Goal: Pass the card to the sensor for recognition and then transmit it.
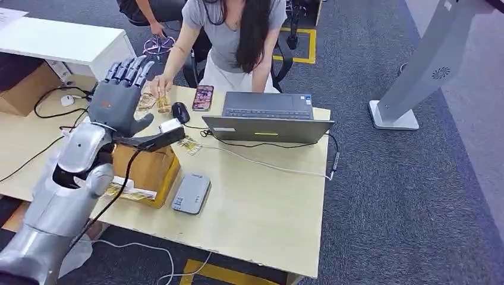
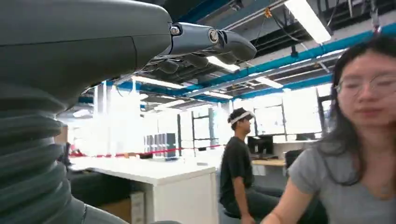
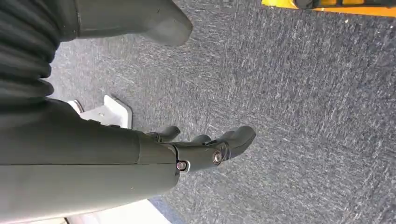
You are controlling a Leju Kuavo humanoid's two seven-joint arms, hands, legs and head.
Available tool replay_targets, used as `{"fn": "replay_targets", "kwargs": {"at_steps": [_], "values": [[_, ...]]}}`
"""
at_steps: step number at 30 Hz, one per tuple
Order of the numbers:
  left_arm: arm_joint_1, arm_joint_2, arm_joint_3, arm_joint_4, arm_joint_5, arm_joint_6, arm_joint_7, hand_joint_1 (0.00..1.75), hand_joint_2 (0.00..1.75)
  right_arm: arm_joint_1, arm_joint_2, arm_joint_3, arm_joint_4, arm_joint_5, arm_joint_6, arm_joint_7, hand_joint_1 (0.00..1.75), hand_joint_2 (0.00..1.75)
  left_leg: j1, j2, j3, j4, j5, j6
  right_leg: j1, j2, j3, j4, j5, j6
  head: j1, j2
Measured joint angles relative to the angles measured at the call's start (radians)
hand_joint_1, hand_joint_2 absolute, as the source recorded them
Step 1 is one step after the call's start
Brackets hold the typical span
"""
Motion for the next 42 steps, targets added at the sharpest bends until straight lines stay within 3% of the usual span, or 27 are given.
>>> {"fn": "replay_targets", "kwargs": {"at_steps": [6,15,25,28,29,30,42], "values": [[0.281,-0.007,0.033,-0.208,0.023,0.066,-0.039,0.0,1.75,0.007,0.025,-0.029,-0.066,0.0,0.051,0.006,0.0,1.75,-0.001,0.004,-0.002,0.0,-0.002,0.001,-0.001,0.003,-0.006,0.0,-0.001,0.0,0.0,0.0],[0.596,-0.007,0.124,-0.377,0.069,0.139,-0.078,0.0,1.75,0.014,0.038,-0.072,-0.13,0.0,0.09,-0.003,0.0,1.75,-0.001,0.005,-0.003,-0.001,-0.002,0.001,-0.001,0.003,-0.007,0.0,-0.002,0.0,0.001,0.0],[0.615,-0.006,0.134,-0.382,0.076,0.138,-0.078,0.0,1.75,0.014,0.038,-0.076,-0.133,0.0,0.09,-0.004,0.0,1.75,-0.001,0.005,-0.003,-0.001,-0.002,0.001,-0.001,0.003,-0.007,0.0,-0.002,0.0,0.001,0.0],[0.684,0.0,0.224,-0.387,0.087,0.117,-0.079,0.0,1.75,0.016,0.042,-0.082,-0.151,0.0,0.092,-0.002,0.0,1.75,-0.001,0.005,-0.003,-0.001,-0.002,0.001,-0.001,0.002,-0.007,0.0,-0.003,0.0,0.0,0.0],[0.684,0.006,0.264,-0.363,0.056,0.066,-0.066,0.0,1.75,0.017,0.042,-0.083,-0.161,0.0,0.104,-0.001,0.0,1.75,-0.001,0.004,-0.003,-0.001,-0.002,0.001,-0.001,0.001,-0.006,0.0,-0.002,0.0,0.001,0.0],[0.671,0.011,0.291,-0.298,0.032,0.056,-0.053,0.0,1.75,0.017,0.042,-0.083,-0.169,0.0,0.109,-0.001,0.0,1.75,-0.001,0.004,-0.003,-0.001,-0.002,0.001,-0.001,0.002,-0.006,0.0,-0.002,-0.001,0.001,0.0],[0.652,0.012,0.316,-0.205,0.024,0.057,-0.044,0.0,1.75,0.017,0.043,-0.083,-0.176,0.0,0.108,0.003,0.0,1.75,-0.001,0.004,-0.003,-0.001,-0.002,0.001,-0.001,0.002,-0.007,0.0,-0.002,-0.001,0.001,0.0]]}}
